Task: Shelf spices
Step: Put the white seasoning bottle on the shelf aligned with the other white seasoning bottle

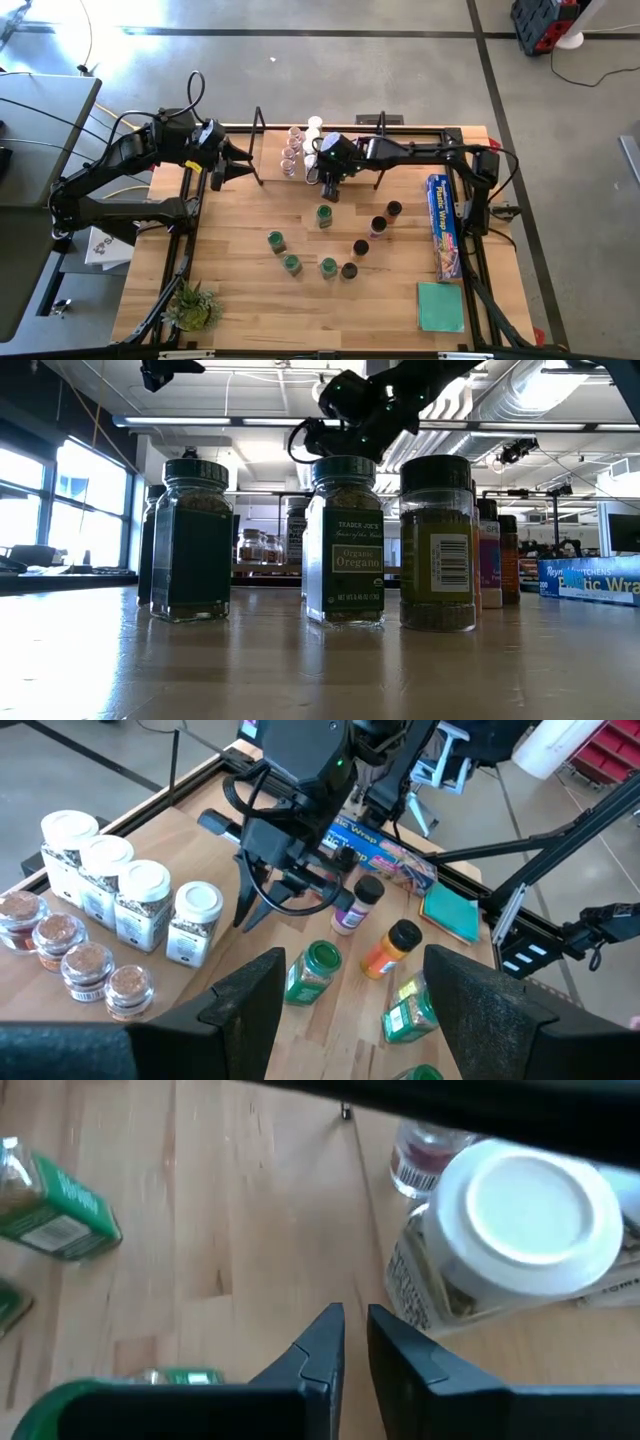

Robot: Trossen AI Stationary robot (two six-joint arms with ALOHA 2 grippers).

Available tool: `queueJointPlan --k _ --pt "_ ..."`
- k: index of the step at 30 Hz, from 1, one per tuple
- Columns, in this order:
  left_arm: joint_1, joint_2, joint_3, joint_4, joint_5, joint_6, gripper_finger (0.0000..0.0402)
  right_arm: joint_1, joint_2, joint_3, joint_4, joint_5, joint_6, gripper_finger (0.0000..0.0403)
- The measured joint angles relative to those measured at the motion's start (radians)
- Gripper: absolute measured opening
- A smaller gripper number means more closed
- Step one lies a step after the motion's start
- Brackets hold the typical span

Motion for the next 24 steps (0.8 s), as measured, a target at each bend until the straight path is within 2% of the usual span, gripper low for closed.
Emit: queueJointPlan --k 16,24 --pt "0.0 0.0 0.0 0.0 0.0 -0.007 0.0234 -0.017 0.0 -0.001 0.084 0.07 0.03 0.0039" --pt "0.0 0.0 0.0 0.0 0.0 -0.011 0.0234 -0.009 0.002 0.015 0.128 0.064 0.063 0.0039"
